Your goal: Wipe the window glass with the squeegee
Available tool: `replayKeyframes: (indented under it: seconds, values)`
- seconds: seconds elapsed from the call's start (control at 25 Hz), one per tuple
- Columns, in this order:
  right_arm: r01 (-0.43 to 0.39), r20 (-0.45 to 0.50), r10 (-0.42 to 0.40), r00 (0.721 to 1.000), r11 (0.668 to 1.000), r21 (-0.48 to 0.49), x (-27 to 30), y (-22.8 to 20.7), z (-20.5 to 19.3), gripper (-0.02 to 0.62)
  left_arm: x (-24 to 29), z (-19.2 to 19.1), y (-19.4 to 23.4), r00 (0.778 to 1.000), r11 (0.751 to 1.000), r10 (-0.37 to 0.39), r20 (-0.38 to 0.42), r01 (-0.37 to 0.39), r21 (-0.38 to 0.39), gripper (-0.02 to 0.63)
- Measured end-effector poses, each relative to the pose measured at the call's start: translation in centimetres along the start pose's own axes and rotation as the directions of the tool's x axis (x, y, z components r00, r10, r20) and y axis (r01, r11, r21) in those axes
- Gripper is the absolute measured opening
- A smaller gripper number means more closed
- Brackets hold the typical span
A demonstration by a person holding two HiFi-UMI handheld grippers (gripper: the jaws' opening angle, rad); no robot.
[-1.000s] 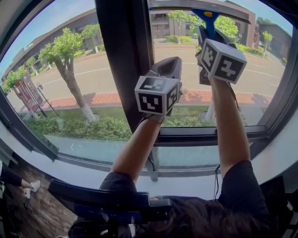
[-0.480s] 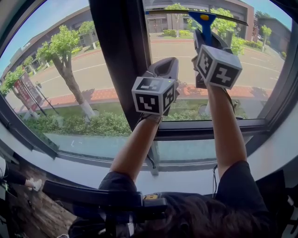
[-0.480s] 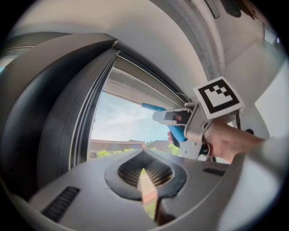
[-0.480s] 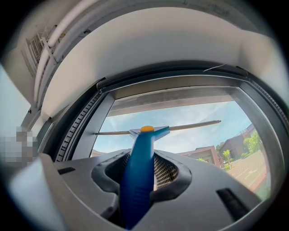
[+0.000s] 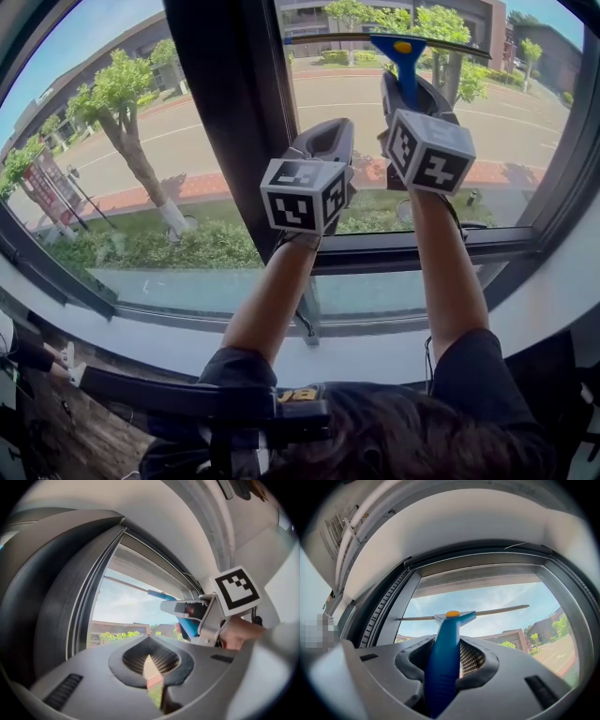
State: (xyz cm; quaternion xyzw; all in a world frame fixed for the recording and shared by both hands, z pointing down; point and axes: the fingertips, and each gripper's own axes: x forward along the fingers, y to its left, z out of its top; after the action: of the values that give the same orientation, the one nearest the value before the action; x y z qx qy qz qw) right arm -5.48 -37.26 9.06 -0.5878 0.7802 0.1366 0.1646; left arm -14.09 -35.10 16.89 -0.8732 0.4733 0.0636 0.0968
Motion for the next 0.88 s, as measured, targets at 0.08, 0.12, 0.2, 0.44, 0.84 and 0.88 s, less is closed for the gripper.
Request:
replayKeyframes:
  seconds: [0.08,0.12,0.2,0.44,0.84,0.88]
  values:
    - [0.002,-0.004,-0.002,1.0,1.0,0.011,-0.4,0.1,-0.8,0.135,-0.2,-0.3,-0.1,1.0,1.0,0.003,0.002,-0.003,0.003,0.002]
    - [0.003,-0.005,-0.003,1.0,1.0,0.014,-0.7,0.2,-1.2,0.135,-0.4,-0.5,-0.2,1.0,1.0,0.006,0.003,-0.006,0.008,0.002]
    - [0.002,-0.006,-0.002,1.0,1.0,0.016,-1.1,0.2,-2.0,0.135,-0.7,-1.1,-0.3,1.0,1.0,0.012,0.0,-0.012,0.016,0.002]
    - [0.002,-0.012,-0.002,1.0,1.0,0.013,-1.7,0.3,-4.0,0.135,-0.9,-3.1,0.0,0.999,1.0,0.017,-0.031,-0.017,-0.001,0.002]
    - [-0.001,-0.035,0.001,0.999,1.0,0.006,-3.4,0.1,-7.2,0.135,-1.5,-5.4,-0.5,0.998,0.999,0.011,-0.057,-0.012,-0.029,0.002]
    - [-0.002,-0.039,0.002,0.999,1.0,0.005,-3.5,0.1,-7.5,0.135,-1.6,-5.6,-0.5,0.998,0.999,0.01,-0.06,-0.012,-0.031,0.002]
